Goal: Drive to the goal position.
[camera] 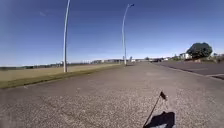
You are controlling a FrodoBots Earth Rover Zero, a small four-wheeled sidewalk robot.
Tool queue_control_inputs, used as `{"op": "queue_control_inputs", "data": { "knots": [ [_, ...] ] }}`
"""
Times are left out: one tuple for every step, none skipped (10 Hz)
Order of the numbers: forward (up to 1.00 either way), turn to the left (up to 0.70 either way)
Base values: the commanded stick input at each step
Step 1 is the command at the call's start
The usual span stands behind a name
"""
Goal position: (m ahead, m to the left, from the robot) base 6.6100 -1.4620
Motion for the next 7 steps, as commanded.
{"op": "queue_control_inputs", "data": {
  "knots": [
    [0.44,0.0],
    [0.51,0.0],
    [0.59,0.0],
    [0.66,0.0],
    [0.73,0.0],
    [0.8,0.0],
    [0.88,0.0]
  ]
}}
